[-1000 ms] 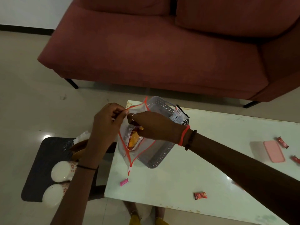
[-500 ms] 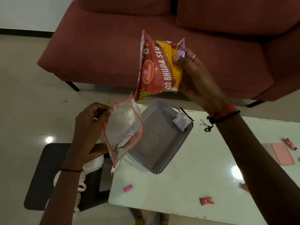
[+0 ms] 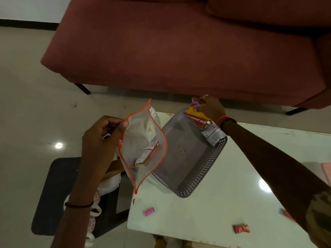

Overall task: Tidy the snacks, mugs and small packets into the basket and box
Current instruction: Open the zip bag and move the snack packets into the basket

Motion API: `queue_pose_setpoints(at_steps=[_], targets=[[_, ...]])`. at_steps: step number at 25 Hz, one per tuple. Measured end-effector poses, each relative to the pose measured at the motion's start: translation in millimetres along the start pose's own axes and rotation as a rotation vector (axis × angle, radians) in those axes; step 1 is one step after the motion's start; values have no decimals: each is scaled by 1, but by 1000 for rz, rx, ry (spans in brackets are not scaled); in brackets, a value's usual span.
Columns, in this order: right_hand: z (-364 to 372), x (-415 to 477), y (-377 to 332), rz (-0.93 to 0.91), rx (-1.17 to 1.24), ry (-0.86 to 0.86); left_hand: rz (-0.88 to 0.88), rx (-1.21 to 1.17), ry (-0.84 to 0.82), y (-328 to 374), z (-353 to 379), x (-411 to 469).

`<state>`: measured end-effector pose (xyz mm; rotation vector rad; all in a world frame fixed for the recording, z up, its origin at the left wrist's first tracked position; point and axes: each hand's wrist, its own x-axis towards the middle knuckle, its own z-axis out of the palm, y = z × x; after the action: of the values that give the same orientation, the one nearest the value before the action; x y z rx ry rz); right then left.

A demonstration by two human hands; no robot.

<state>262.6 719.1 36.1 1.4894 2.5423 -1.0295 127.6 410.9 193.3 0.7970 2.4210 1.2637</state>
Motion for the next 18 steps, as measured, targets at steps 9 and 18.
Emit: queue_pose_setpoints(at_steps=[9, 18], targets=[[49, 34, 24, -49, -243, -99, -16, -3, -19, -3, 3, 10], [58, 40, 18, -89, -440, -75, -28, -7, -44, -1, 11, 11]])
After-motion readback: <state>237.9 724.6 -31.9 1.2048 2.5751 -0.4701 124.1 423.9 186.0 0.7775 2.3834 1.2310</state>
